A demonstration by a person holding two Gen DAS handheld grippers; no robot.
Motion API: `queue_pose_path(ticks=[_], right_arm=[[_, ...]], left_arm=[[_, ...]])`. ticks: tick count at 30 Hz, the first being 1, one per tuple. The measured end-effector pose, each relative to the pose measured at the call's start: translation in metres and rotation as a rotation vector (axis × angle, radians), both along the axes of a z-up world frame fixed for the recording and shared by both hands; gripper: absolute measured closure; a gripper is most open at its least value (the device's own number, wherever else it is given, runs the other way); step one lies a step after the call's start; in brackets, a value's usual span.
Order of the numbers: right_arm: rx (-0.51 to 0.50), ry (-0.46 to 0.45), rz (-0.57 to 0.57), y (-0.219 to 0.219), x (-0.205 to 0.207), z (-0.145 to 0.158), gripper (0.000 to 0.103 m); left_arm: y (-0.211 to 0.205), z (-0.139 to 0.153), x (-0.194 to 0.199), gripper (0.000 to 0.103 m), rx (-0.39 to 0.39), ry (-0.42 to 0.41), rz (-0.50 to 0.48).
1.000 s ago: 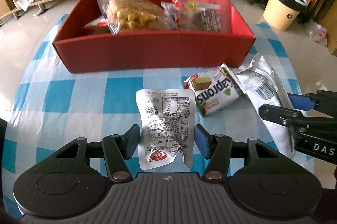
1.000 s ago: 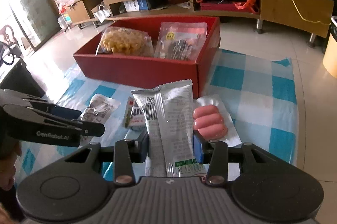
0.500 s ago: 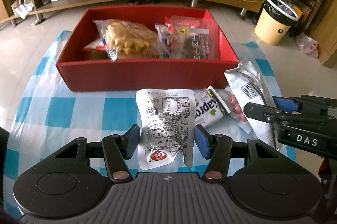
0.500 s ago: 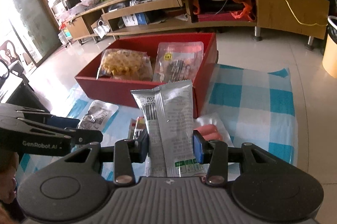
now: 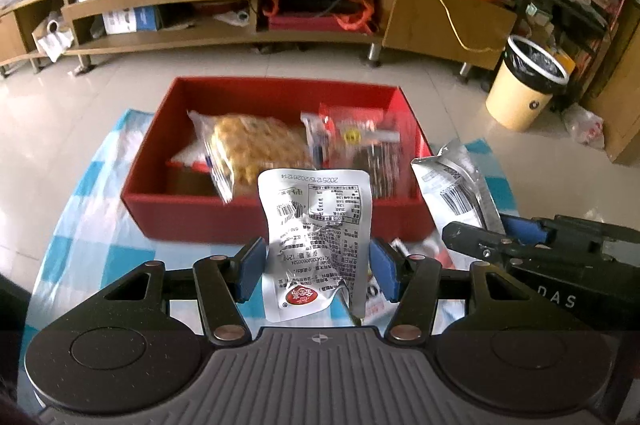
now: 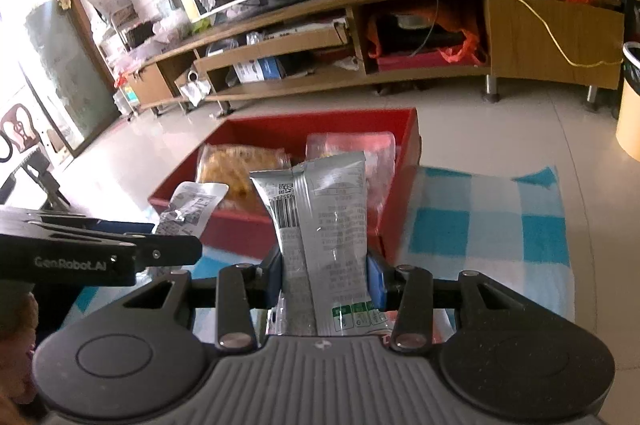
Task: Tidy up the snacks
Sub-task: 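Carry the white packet and long white packet over the red box with both grippers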
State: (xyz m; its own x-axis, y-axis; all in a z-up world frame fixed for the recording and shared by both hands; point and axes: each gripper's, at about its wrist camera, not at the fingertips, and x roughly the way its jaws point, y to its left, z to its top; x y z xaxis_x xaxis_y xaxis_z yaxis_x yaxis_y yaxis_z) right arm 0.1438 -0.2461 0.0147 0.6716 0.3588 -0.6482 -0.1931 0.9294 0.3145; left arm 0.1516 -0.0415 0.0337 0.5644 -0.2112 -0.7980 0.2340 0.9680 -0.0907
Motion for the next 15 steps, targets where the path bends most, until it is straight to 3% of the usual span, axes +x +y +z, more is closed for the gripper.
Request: queue_pose_path(ticks=[15], right_arm=[[0.033, -0.033, -0.035, 0.009, 0.048, 0.006, 0.061]], left_arm=[[-0.008, -0.002, 0.043, 0.039, 0.04, -0.037, 0.034]])
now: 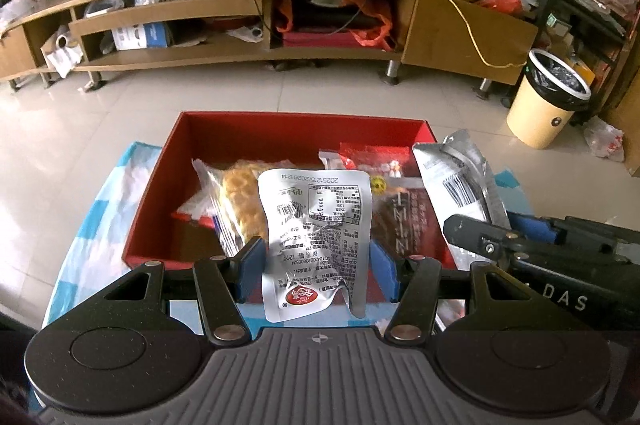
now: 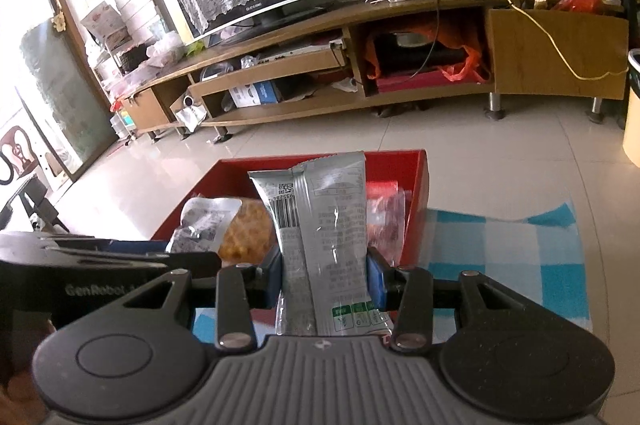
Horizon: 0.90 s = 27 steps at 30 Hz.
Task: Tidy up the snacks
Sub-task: 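Carry the white packet and long white packet over the red box with both grippers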
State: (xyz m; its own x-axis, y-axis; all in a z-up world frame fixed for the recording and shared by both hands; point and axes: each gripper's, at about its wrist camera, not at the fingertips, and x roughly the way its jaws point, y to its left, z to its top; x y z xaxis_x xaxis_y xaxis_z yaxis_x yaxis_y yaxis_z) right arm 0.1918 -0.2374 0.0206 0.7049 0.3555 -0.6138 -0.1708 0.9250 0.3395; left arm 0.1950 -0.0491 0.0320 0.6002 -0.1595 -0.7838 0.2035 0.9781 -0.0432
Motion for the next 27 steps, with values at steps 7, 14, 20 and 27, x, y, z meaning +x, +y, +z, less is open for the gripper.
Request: queue_pose_path(ticks=[7, 14, 20, 27], right_arm=[[0.002, 0.019, -0.017, 0.002, 0.027, -0.011, 0.061], [-0.001, 0.034, -0.026, 0.005, 0.046, -0.018, 0.061], [-0.005, 0.039, -0.03, 0.007, 0.053, -0.022, 0.061], [-0.011, 0.044, -0.031, 0.01, 0.056, -0.025, 0.061]], left_arm=[[-0.003, -0.006, 0.022, 0.039, 0.02, -0.004, 0.013], [-0.002, -0.014, 0.037, 0.039, 0.033, 0.005, 0.028], [-0.001, -0.016, 0.044, 0.038, 0.04, 0.002, 0.033], [-0.001, -0.017, 0.047, 0.038, 0.041, 0.005, 0.037]])
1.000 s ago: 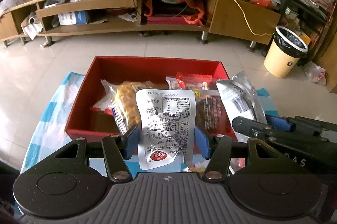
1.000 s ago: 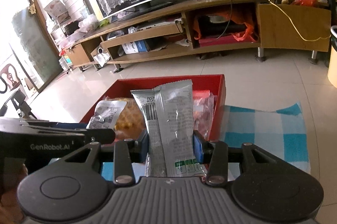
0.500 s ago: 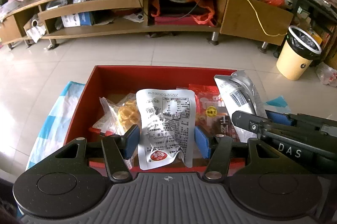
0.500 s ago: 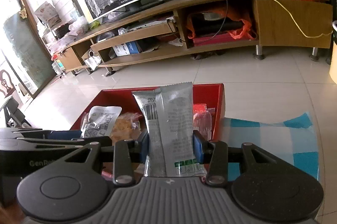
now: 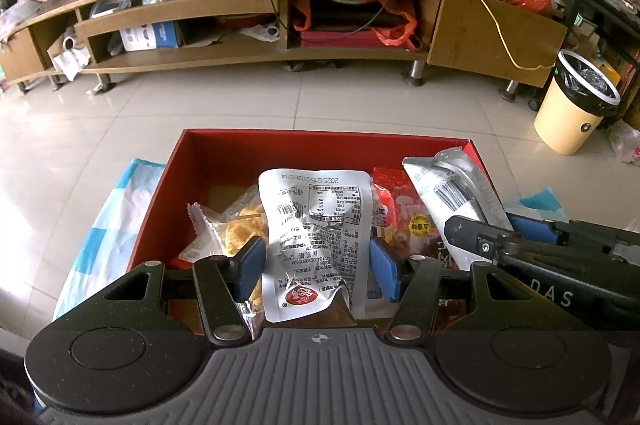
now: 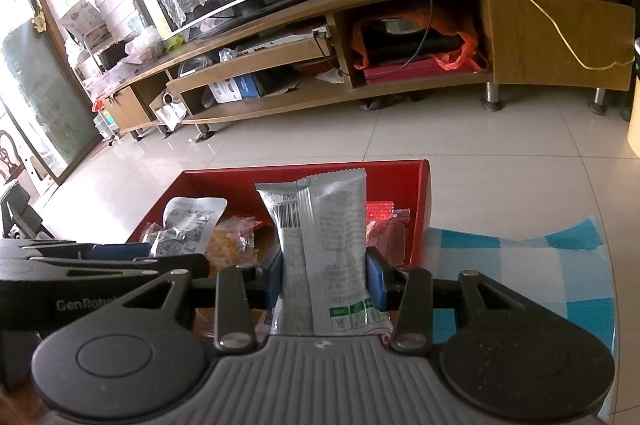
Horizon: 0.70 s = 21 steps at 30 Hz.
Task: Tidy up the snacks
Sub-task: 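Carry the white packet and long white packet over the red box with both grippers, then open both grippers to drop the two white packets into the box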
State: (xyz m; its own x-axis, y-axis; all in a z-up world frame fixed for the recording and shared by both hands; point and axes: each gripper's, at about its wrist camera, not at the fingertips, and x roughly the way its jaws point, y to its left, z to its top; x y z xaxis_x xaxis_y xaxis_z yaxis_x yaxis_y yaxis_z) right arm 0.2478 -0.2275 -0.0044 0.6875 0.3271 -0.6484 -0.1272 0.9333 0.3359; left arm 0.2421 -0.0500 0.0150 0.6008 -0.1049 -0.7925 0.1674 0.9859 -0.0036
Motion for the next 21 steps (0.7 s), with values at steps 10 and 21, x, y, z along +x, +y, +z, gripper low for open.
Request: queue_pose_path(ticks=[10, 21], right_arm=[[-0.011, 0.008, 0.001, 0.003, 0.005, -0.004, 0.061], [-0.025, 0.023, 0.005, 0.008, 0.014, -0.011, 0.061]], left_arm=[[-0.002, -0.008, 0.01, 0.038, 0.015, 0.007, 0.005], [-0.002, -0.014, 0.018, 0.038, 0.028, 0.005, 0.021]])
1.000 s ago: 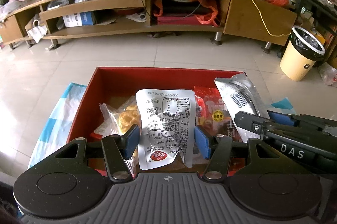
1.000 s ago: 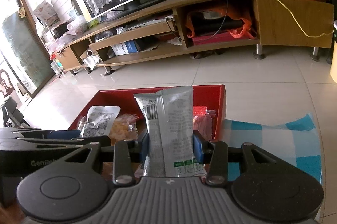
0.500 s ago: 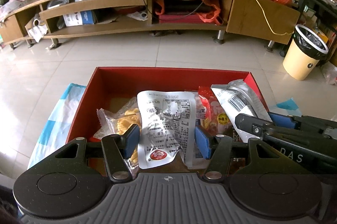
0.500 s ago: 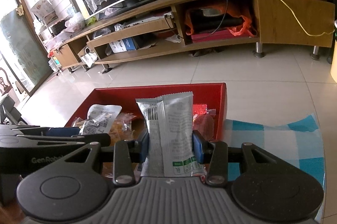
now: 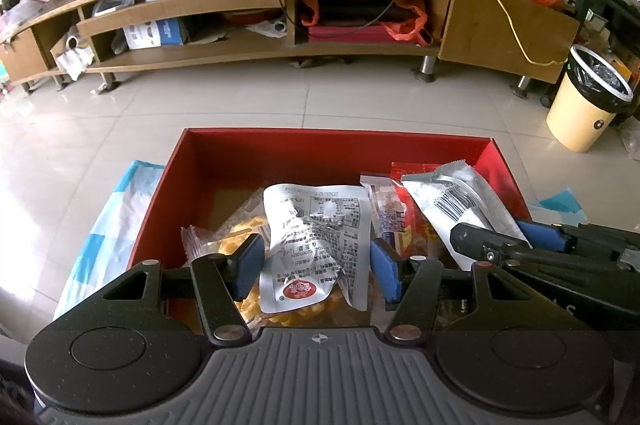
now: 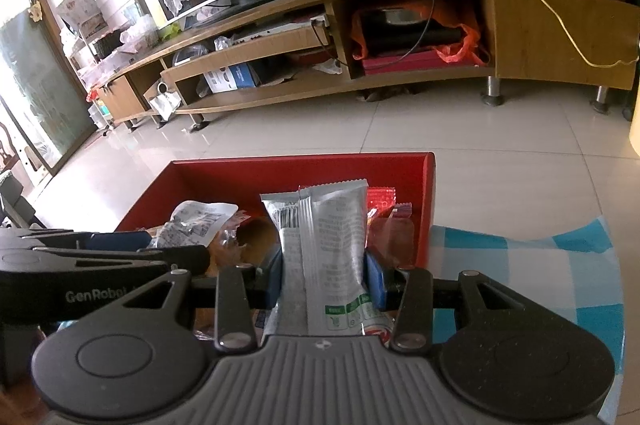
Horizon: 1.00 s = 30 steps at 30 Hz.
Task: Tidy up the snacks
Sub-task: 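Open both grippers to drop the two white packets into the box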
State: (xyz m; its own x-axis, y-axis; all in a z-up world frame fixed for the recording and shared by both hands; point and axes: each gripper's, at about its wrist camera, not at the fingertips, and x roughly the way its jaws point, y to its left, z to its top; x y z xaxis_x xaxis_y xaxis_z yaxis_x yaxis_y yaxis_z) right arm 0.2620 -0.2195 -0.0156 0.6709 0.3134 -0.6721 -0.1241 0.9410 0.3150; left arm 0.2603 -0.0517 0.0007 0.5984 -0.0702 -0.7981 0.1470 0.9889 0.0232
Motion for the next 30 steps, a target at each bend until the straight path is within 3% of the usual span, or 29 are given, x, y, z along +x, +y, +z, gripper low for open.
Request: queue_pose_path(ticks=[30], right_arm=[[-0.078, -0.004, 0.009, 0.014, 0.018, -0.014, 0.061]], left_arm=[[0.003, -0.016, 0.025, 0.033, 0.046, -0.022, 0.04]])
